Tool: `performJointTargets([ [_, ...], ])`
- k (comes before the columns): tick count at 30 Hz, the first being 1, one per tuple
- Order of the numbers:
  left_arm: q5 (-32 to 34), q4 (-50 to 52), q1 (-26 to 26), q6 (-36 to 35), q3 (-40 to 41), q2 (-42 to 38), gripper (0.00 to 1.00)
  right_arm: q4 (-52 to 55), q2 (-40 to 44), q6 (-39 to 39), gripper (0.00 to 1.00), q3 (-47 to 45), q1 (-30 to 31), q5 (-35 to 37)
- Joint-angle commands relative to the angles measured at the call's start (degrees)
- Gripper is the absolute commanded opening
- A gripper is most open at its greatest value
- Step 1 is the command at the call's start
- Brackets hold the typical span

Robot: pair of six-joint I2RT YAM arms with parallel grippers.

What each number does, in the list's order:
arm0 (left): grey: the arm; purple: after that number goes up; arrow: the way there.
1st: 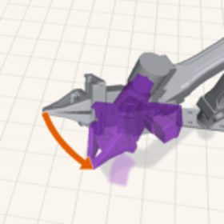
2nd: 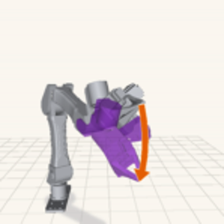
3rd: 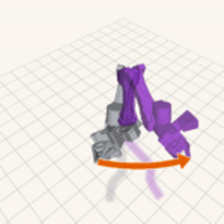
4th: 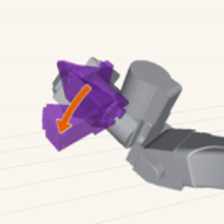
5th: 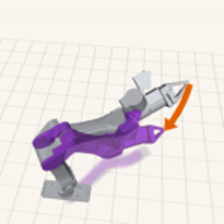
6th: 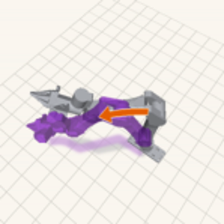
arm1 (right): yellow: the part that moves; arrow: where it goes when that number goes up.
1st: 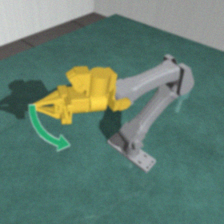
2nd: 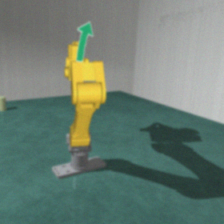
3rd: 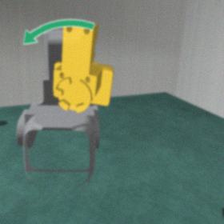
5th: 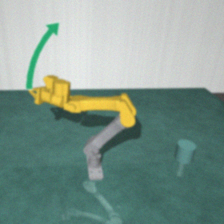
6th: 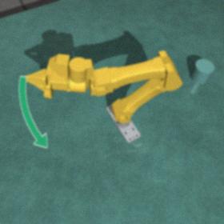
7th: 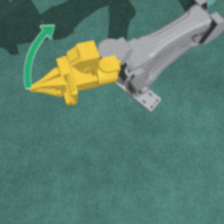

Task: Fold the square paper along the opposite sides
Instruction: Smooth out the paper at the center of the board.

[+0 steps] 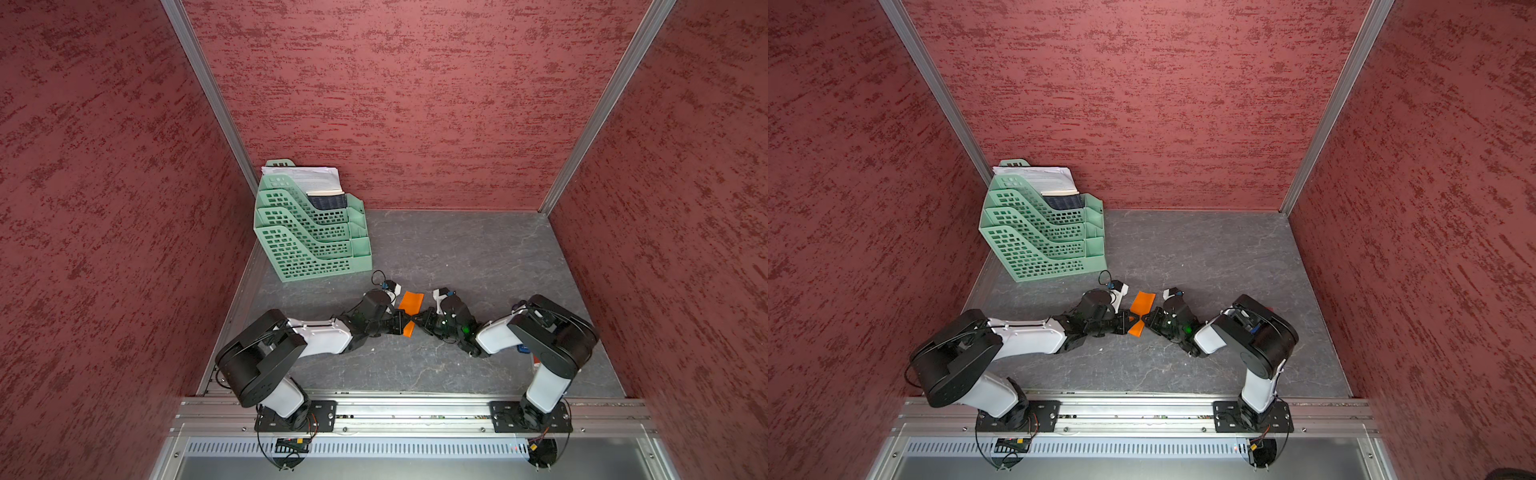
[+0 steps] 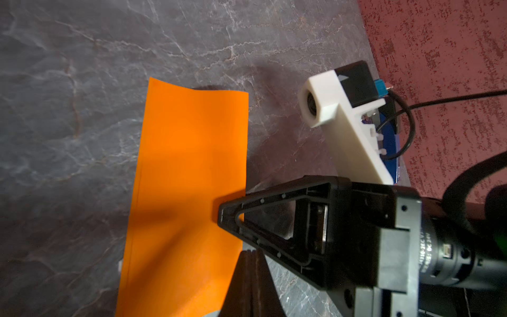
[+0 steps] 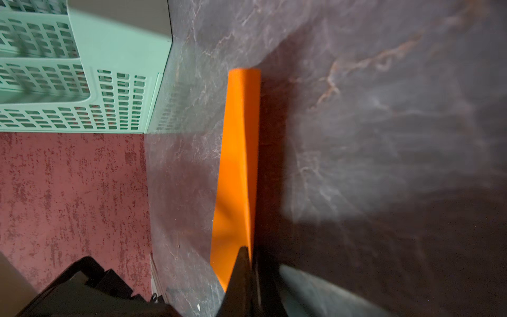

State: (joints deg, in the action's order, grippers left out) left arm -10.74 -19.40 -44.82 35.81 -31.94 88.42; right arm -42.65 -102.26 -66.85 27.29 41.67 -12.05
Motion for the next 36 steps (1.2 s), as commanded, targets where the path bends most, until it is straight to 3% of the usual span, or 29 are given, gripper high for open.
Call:
performJointTargets([
  [1, 10.06, 1.61, -2.32, 0.77, -2.78, -0.56, 0.05, 0.63, -1.94, -4.15, 0.0, -1.29, 1.45, 6.98],
  [8, 21.24, 1.42, -4.14, -0.91, -4.69, 1.94, 0.06, 5.0, 1.68, -5.95, 0.0, -1.26, 4.58, 14.48],
  [16, 19.8, -2.21, -4.36, 1.75, -5.85, 9.67, 0.06, 2.07, 1.21, -8.8, 0.07, -2.77, 6.92, 18.73],
  [23, 19.3, -2.25, -4.58, 2.82, -5.59, 10.71, 0.07, 0.93, 0.57, -9.06, 0.15, -1.88, 8.57, 20.16],
  [30, 18.92, -3.57, -4.27, 4.4, -2.53, 12.69, 0.07, 0.7, 3.8, -7.55, 0.27, -2.84, 8.86, 21.32],
  [36, 18.04, -4.82, -3.18, 4.13, 0.12, 13.03, 0.07, 6.95, 13.27, -0.37, 0.53, -5.53, 8.65, 25.74],
])
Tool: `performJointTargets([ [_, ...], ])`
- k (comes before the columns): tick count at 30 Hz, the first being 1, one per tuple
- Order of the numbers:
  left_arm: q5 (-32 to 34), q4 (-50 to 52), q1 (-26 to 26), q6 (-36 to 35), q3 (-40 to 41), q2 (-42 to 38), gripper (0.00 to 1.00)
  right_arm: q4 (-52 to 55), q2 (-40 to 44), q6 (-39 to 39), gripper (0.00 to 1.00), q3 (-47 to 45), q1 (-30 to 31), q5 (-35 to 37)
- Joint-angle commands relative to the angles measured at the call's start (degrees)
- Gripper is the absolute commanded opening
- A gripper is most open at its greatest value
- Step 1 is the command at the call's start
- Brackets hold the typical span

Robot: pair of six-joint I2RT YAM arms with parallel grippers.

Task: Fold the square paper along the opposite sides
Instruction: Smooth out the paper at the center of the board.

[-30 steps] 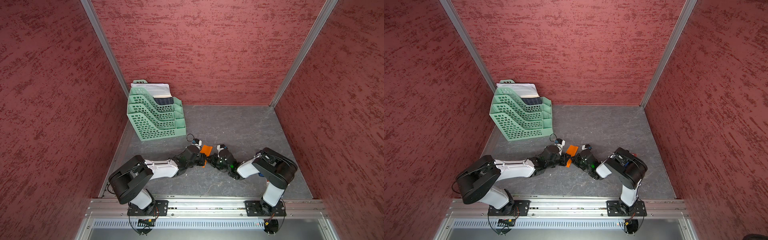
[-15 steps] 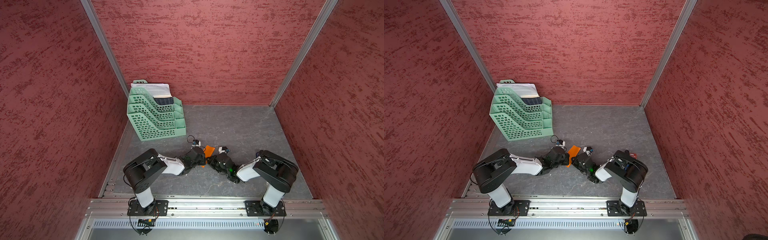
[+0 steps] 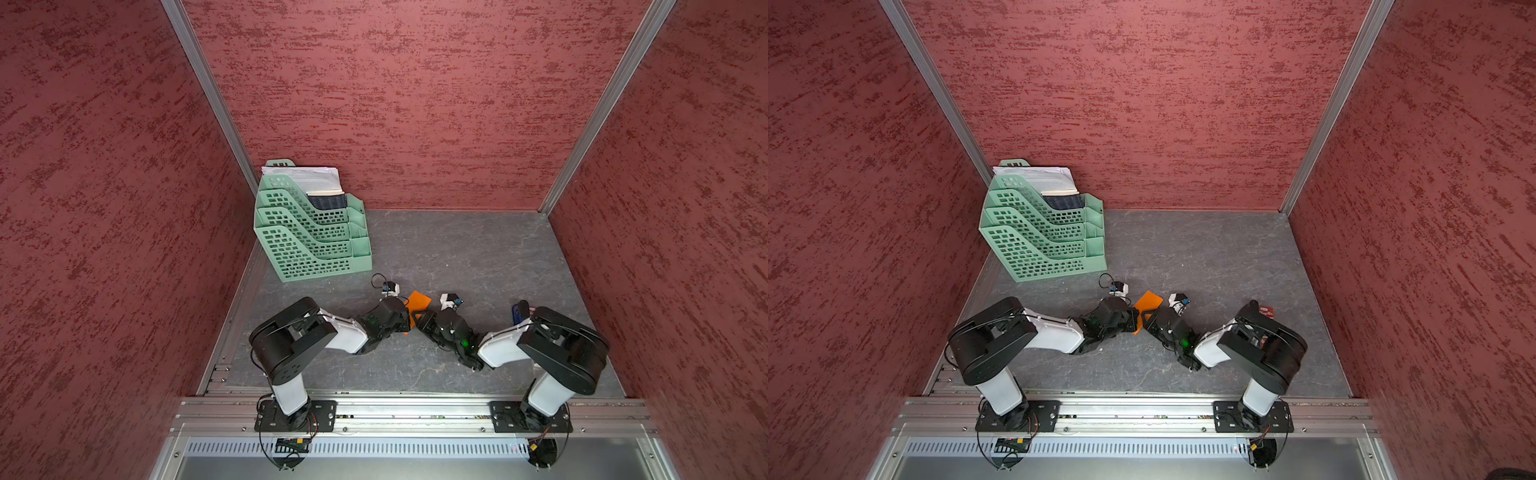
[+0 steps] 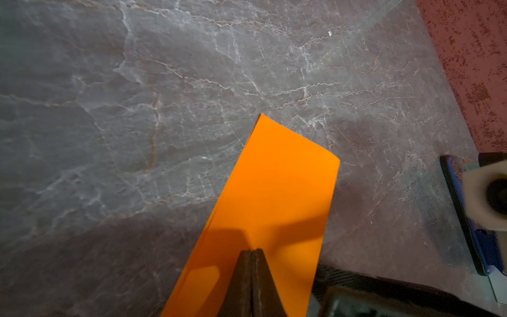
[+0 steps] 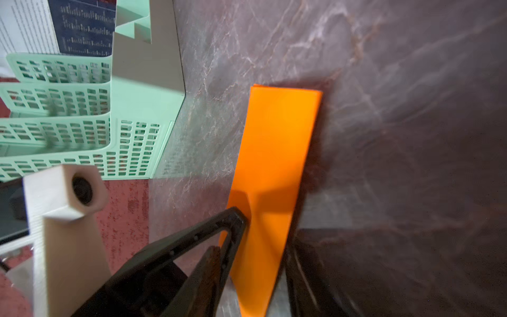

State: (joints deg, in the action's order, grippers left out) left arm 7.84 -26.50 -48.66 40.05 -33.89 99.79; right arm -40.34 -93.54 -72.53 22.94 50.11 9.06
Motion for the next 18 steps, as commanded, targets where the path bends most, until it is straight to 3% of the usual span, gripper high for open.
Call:
performJointTargets([
  [1, -0.71, 2.32, 0.98, -0.41, 2.12, 1.51, 0.07, 6.16, 7.08, 8.92, 0.56, -1.45, 0.09, 5.98],
  [3, -0.95, 2.59, 1.02, -0.83, 2.17, 1.46, 0.07, 7.64, 11.7, 19.65, 0.52, -1.31, -0.11, 7.5],
  [4, -1.23, 2.57, 1.05, -1.12, 2.12, 1.46, 0.07, 7.82, 13.24, 26.22, 0.41, -0.98, -0.14, 8.16],
  [6, -1.92, 2.11, 1.12, -1.64, 2.33, 1.67, 0.07, 4.69, 14.44, 39.29, 0.06, -0.96, -0.17, 8.82],
  [7, -2.45, 1.94, 1.27, -1.98, 2.48, 1.8, 0.07, 2.53, 14.13, 45.33, 0.0, -0.96, -0.14, 9.57],
  [10, -3.78, 1.5, 1.56, -3.14, 2.52, 1.88, 0.07, -7.72, 9.21, 60.91, 0.0, -1.16, -0.1, 6.89],
  [12, -4.69, 1.43, 1.72, -3.87, 2.55, 1.9, 0.08, -13.66, 4.5, 67.36, 0.0, -1.01, -0.12, 4.42],
  [15, -6.34, 1.61, 1.87, -5.33, 2.22, 1.86, 0.07, -22.1, -2.47, 72.61, 0.0, -1.62, -0.14, 2.94],
  [18, -7.79, 2.1, 2.01, -6.43, 1.81, 1.9, 0.07, -26.74, -7.91, 72.34, 0.0, -1.54, -0.27, 0.83],
])
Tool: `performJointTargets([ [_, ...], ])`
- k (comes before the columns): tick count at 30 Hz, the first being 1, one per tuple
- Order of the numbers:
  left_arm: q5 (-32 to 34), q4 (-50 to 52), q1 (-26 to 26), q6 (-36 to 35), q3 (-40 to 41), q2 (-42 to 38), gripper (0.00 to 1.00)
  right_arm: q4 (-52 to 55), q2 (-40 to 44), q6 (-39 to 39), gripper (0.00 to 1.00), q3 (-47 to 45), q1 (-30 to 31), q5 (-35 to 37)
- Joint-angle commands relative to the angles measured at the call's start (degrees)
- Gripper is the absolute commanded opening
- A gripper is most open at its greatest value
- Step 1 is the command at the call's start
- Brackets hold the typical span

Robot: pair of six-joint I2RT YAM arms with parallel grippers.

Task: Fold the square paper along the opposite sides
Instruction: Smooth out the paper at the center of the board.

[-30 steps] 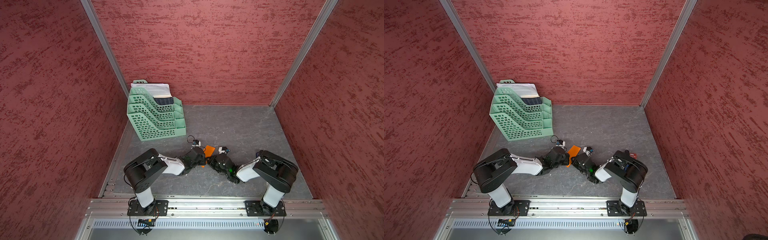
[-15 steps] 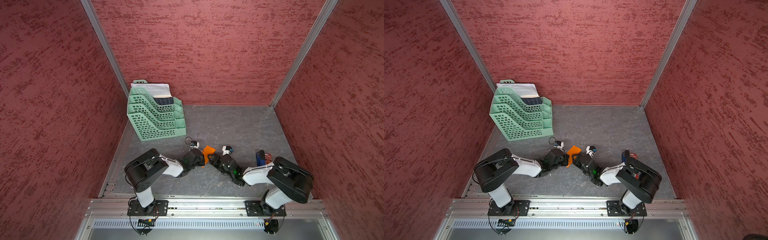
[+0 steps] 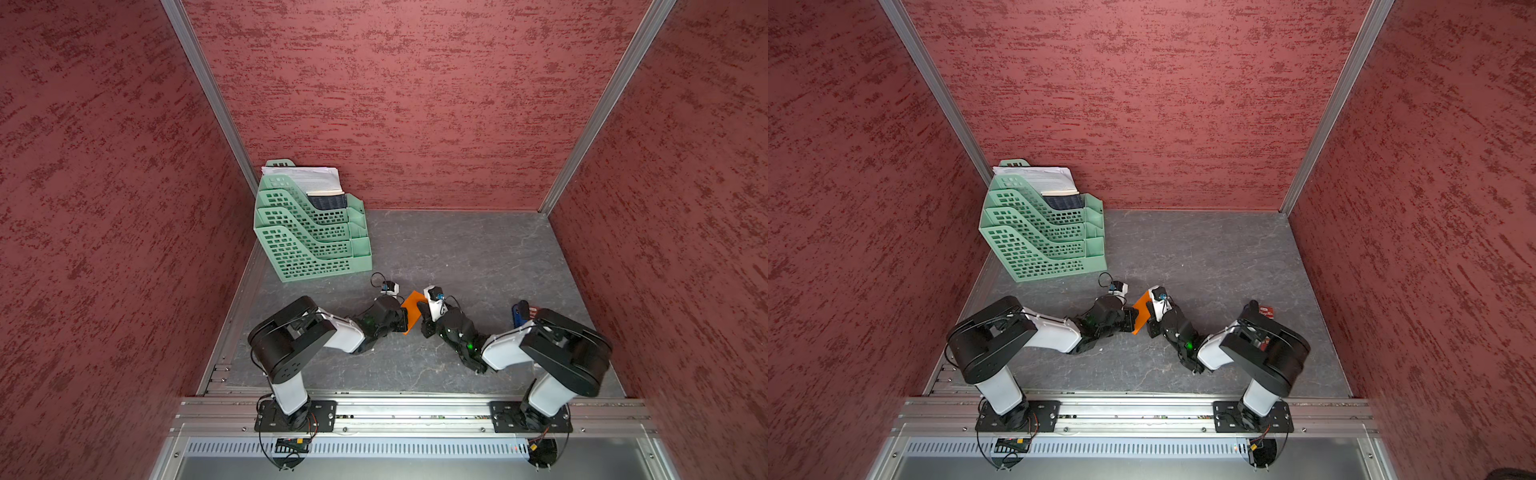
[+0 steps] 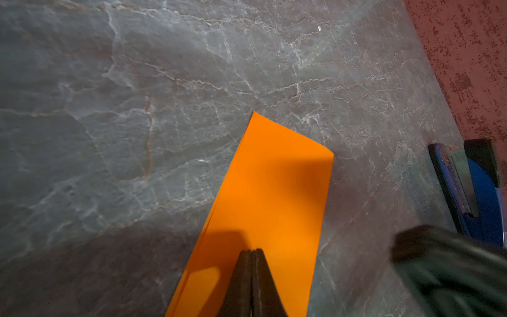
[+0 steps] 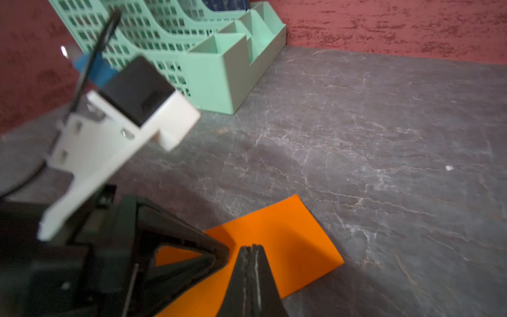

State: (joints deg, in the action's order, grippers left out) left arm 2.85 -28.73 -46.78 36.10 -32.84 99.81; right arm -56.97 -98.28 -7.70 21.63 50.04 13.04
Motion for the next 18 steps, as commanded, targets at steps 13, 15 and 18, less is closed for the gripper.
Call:
performJointTargets([
  [13, -4.69, 5.65, 0.9, -3.89, -0.42, 2.41, 0.07, -12.55, -12.6, 0.43, 0.0, -0.85, -0.47, 2.03],
  [15, -5.04, 6.09, 1.06, -4.12, -0.85, 2.17, 0.07, -12.1, -13.37, -0.22, 0.0, -1.16, -0.48, 3.67],
  [18, -5.44, 7.39, 1.15, -4.75, -1.99, 1.63, 0.08, -9.2, -13.63, -1.7, 0.0, -1.15, -0.39, 5.04],
])
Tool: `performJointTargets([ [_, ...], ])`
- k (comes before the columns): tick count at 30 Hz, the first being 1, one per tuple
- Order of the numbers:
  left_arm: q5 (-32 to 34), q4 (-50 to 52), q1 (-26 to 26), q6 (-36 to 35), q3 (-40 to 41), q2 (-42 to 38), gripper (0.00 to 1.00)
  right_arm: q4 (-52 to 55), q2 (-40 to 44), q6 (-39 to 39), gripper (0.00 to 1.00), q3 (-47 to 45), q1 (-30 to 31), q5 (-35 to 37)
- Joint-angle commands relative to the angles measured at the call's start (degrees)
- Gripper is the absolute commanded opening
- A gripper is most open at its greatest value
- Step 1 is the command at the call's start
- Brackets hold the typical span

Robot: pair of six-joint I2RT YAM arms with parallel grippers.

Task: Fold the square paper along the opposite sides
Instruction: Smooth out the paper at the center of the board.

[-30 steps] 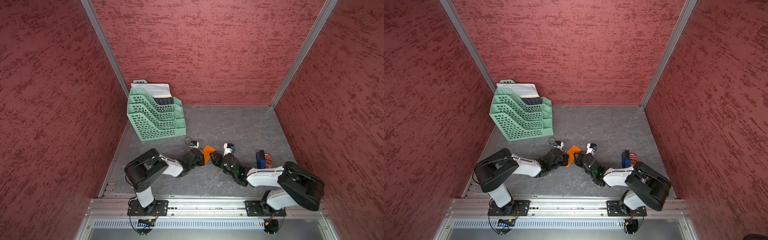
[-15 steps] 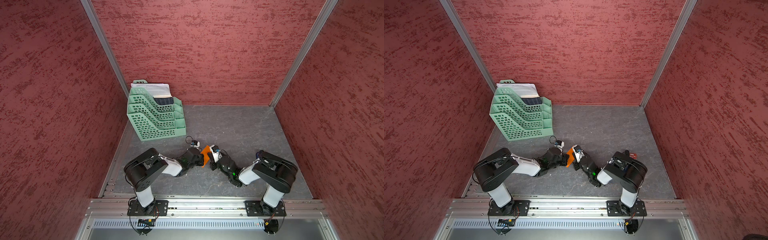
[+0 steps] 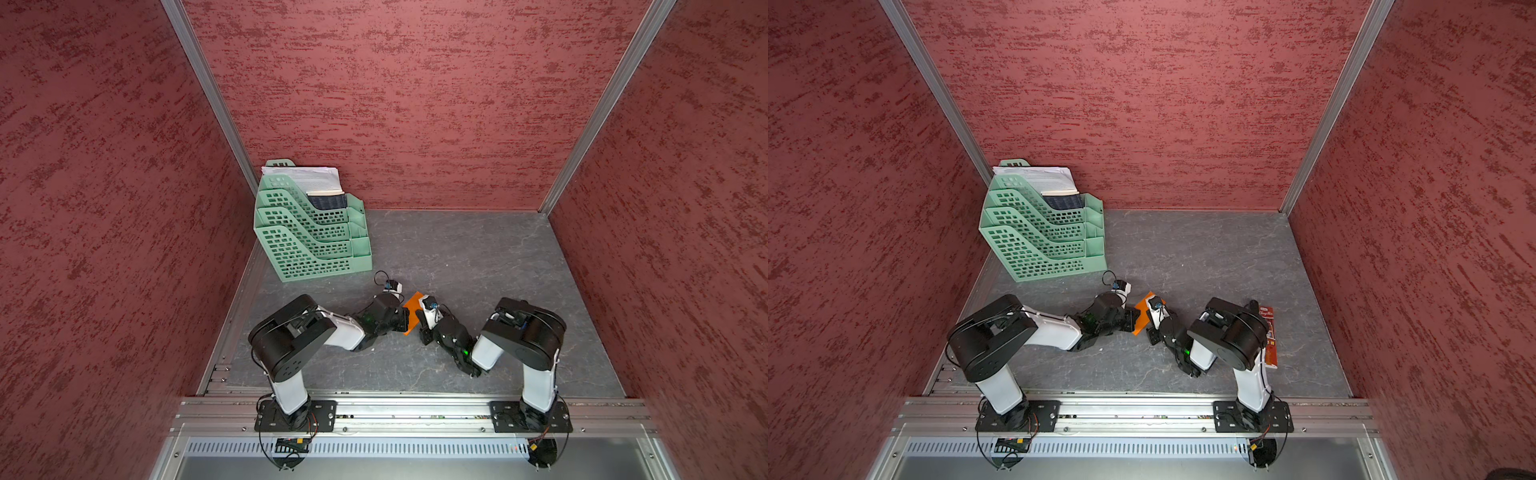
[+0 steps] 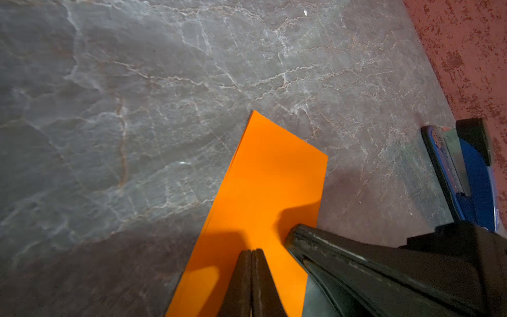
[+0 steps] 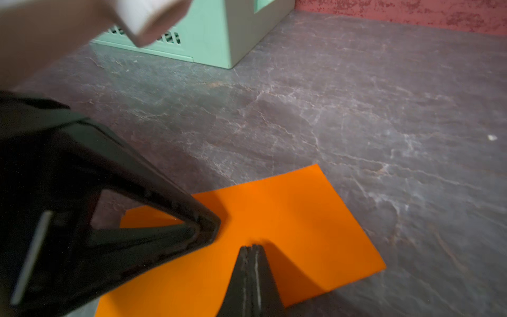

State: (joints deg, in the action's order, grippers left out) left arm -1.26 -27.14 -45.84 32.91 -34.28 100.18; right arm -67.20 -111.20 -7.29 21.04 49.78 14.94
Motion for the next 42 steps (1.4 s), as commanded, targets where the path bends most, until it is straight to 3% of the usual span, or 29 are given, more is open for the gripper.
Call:
performJointTargets([
  [1, -1.51, 6.41, 0.16, -1.82, -1.12, 1.03, 0.08, 1.97, -0.61, -2.69, 0.0, -0.64, -0.12, 3.55],
  [11, -3.31, 11.71, -1.97, -3.12, -6.22, -1.83, 0.1, 1.73, -2.61, -6.23, 0.0, -0.64, 0.1, 3.63],
  [17, -3.58, 10.39, -3.0, -2.34, -7.14, 1.5, 0.1, -0.52, -4.2, -7.86, 0.0, -0.72, 0.66, 3.48],
  [34, -3.77, 1.76, -1.57, 4.9, 4.5, 8.89, 0.07, 0.09, -3.79, -13.98, 0.0, -1.94, -1.13, 4.07],
  [38, -1.35, 5.85, -1.48, 5.4, 4.86, 7.41, 0.07, 0.98, -2.43, -16.69, 0.0, -2.01, -2.62, 2.35],
  [42, 5.93, 16.02, -4.0, 4.32, 2.18, 5.29, 0.06, 3.57, -0.27, -17.36, 0.0, -1.22, -2.94, 1.47],
])
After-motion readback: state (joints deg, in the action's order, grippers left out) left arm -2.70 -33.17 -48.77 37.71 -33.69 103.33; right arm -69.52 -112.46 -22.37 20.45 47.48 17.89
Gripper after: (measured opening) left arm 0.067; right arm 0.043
